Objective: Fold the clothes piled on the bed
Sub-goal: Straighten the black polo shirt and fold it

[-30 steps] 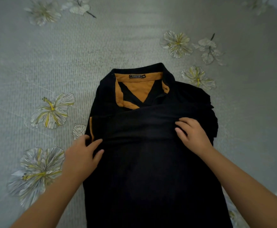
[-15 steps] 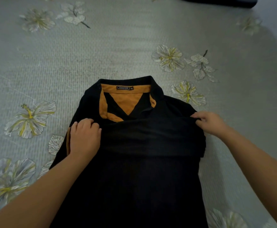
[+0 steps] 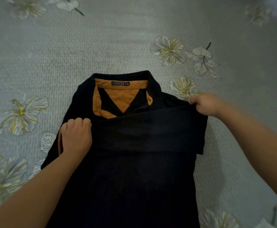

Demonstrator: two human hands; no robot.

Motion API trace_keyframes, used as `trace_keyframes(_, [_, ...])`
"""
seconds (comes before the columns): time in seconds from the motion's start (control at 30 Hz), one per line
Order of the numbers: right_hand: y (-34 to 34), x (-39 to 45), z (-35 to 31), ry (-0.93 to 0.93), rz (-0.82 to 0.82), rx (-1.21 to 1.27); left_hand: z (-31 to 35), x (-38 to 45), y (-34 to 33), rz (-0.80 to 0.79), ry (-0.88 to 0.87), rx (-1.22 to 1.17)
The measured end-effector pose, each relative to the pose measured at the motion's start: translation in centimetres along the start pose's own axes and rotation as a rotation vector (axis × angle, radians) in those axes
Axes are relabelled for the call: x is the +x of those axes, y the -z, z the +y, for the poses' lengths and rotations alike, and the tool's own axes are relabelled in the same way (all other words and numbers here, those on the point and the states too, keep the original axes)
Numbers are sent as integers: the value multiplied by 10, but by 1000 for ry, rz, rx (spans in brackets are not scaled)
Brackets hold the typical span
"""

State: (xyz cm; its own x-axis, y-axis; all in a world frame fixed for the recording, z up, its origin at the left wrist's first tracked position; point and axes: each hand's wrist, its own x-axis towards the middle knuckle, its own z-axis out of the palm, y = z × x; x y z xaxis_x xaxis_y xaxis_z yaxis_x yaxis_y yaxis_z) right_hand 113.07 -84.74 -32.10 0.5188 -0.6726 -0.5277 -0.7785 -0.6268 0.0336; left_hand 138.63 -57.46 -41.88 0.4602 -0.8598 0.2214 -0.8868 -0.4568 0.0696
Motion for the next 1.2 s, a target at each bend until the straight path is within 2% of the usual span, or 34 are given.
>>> trace_keyframes(0.07, [-6, 2, 2, 21, 43, -162, 0, 0, 1, -4, 9, 27])
trace_keyframes(0.13, [-14, 2, 2, 84, 184, -226, 1, 0, 3, -34, 31, 33])
trace_keyframes(0.2, [-31, 1, 6, 116, 392, -123, 5, 1, 8, -83, 53, 40])
trace_keyframes(0.3, [-63, -8, 7, -123, 539, 166, 10, 0, 16, -165, 102, 63])
trace_keyframes(0.37, [-75, -20, 2, -409, 542, 444, 8, -2, 21, -220, 109, 75])
trace_keyframes(0.43, [-81, -31, -10, -570, 535, 632, 4, -4, 24, -279, 122, 99])
trace_keyframes(0.5, [-81, -37, -29, -574, 489, 717, -1, -7, 24, -304, 150, 123])
trace_keyframes(0.6, [-89, -41, -44, -533, 427, 569, -4, -13, 20, -342, 192, 83])
trace_keyframes(0.73, [-98, -43, -27, -489, 452, 390, -1, -24, 24, -315, 273, -74])
trace_keyframes(0.87, [-97, -46, -34, -493, 506, 389, -15, -52, 43, -313, 447, -191])
trace_keyframes(0.93, [-99, -54, -51, -417, 619, 361, -27, -74, 54, -271, 546, -237])
trace_keyframes(1.03, [-107, -75, -101, -110, 701, 269, -35, -100, 71, -264, 773, -419])
trace_keyframes(1.13, [-120, -95, -161, 183, 661, 220, -34, -107, 77, -344, 809, -574])
trace_keyframes(1.2, [-129, -100, -191, 285, 564, 166, -37, -106, 73, -359, 856, -701])
